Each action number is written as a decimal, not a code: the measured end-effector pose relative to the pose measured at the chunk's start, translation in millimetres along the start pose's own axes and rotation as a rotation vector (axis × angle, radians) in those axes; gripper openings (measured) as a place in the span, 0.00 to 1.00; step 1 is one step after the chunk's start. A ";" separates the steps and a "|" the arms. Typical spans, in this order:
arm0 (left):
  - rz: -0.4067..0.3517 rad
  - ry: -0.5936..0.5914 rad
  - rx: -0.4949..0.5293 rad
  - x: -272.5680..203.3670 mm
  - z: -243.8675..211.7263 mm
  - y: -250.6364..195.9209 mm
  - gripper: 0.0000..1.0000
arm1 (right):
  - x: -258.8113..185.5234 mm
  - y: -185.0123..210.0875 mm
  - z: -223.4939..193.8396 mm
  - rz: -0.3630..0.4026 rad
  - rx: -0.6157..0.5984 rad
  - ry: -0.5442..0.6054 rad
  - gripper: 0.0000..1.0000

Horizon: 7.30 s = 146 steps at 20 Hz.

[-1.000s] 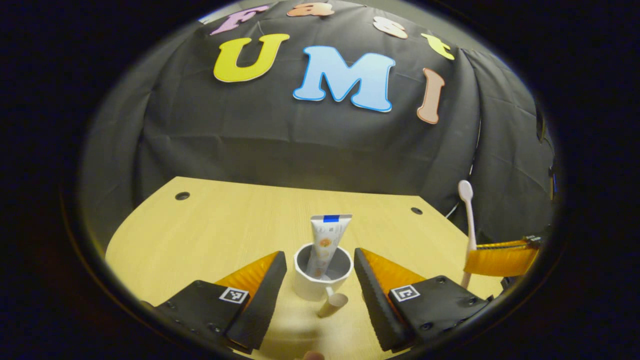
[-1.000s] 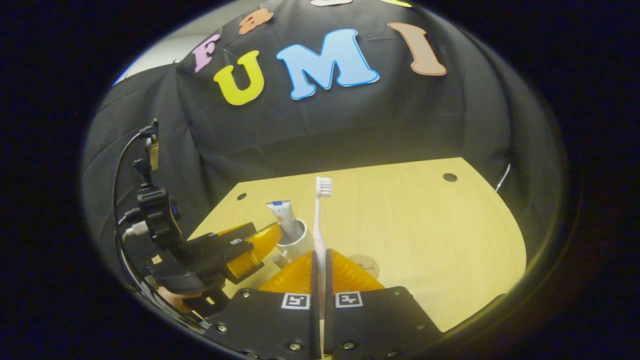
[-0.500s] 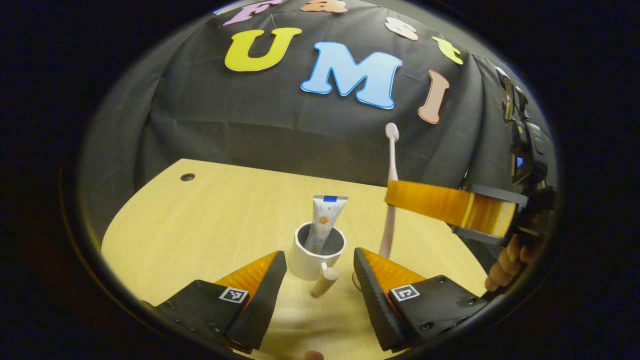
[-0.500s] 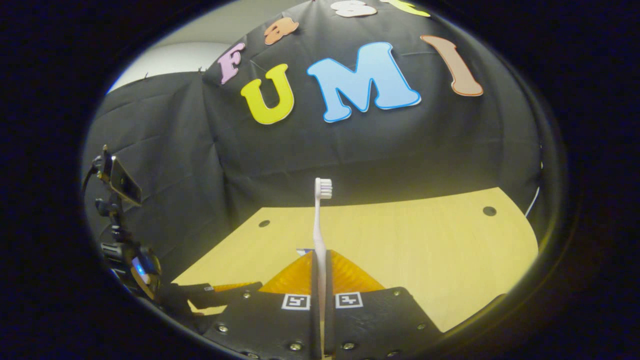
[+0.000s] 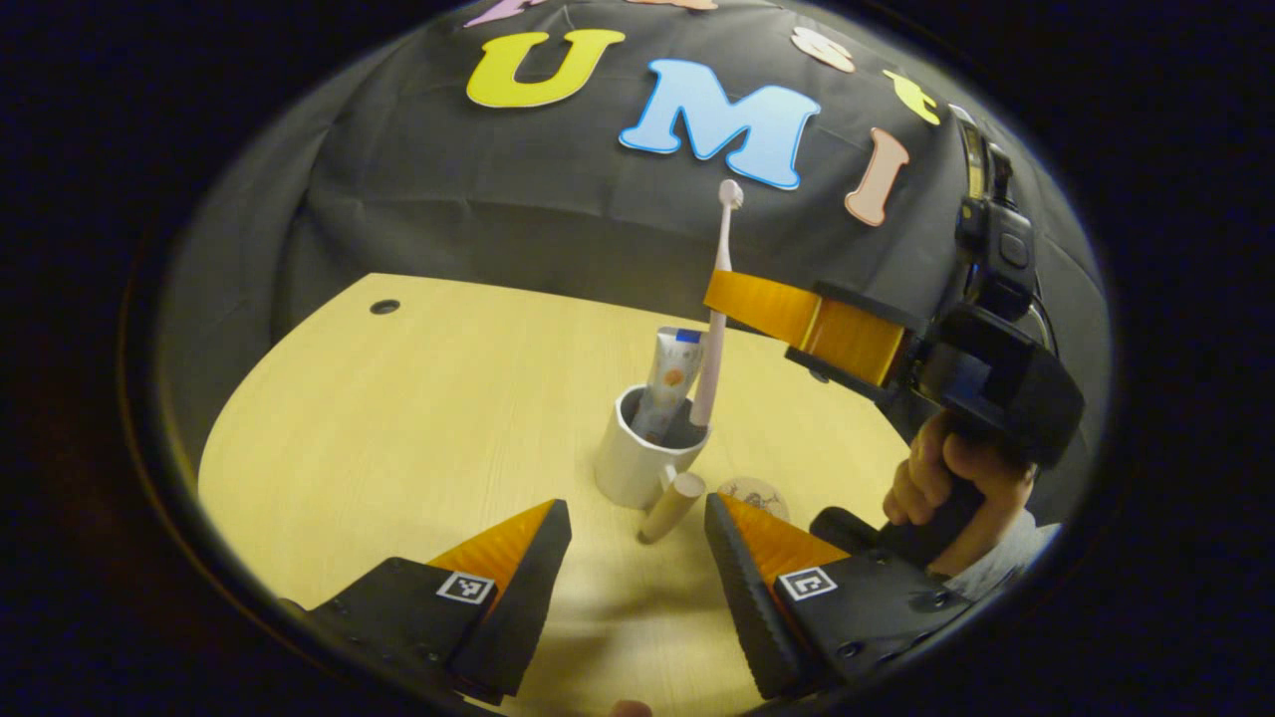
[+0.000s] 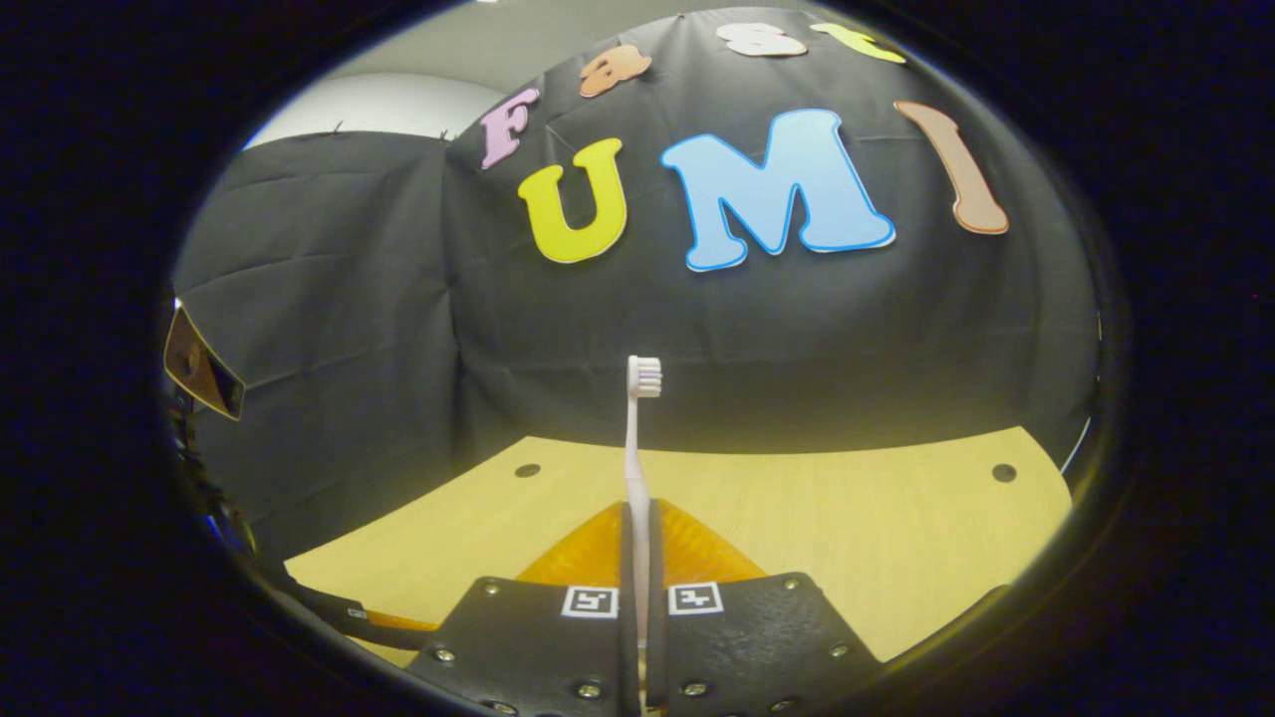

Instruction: Put the toothbrush and toothpaste on the desktop into the cup, then pick up the cup and place it on the coaster on the desktop.

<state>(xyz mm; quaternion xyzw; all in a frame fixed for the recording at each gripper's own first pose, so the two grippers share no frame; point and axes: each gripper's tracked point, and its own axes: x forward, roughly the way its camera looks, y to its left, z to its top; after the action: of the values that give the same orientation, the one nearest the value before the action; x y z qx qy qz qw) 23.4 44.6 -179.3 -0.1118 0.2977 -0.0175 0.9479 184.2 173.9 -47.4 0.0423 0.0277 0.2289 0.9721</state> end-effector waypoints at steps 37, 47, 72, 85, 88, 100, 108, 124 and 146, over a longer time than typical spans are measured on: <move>0.003 0.088 0.020 18.4 -5.2 -19.3 0.87 | -55.3 -47.7 50.1 -0.208 -0.109 -0.084 0.78; 0.058 0.236 0.001 56.3 -14.2 -25.2 0.89 | -105.4 -93.6 57.0 -0.301 -0.098 -0.055 0.78; 0.179 0.540 -0.008 122.6 -36.8 -6.2 0.66 | -183.5 -168.1 -8.7 -0.460 0.007 0.134 0.78; 0.179 0.498 0.052 126.6 -35.1 -14.9 0.36 | -190.8 -178.4 -13.5 -0.474 0.029 0.154 0.78; 0.176 0.475 0.052 120.4 -31.9 -19.3 0.36 | -193.8 -181.7 -13.0 -0.480 0.034 0.151 0.78; 0.127 0.456 0.161 115.0 -31.9 -62.0 0.30 | -206.8 -184.3 -15.3 -0.489 0.059 0.146 0.78; 0.040 0.496 0.221 114.7 -54.3 -118.7 0.30 | -227.8 -190.9 -13.2 -0.514 0.070 0.133 0.78; 0.085 0.561 0.258 122.0 -80.8 -135.9 0.31 | -244.9 -213.1 -16.5 -0.537 0.110 0.133 0.78; 0.108 0.046 0.105 24.8 0.5 -172.5 0.94 | -260.5 -194.9 40.2 -0.432 -0.027 0.043 0.78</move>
<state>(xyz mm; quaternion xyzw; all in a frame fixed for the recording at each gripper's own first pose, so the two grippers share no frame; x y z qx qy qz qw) 49.8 -125.9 -154.4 -0.0451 0.3235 0.0155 0.9450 40.7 -119.3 -17.0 0.0174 0.0536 0.0167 0.9983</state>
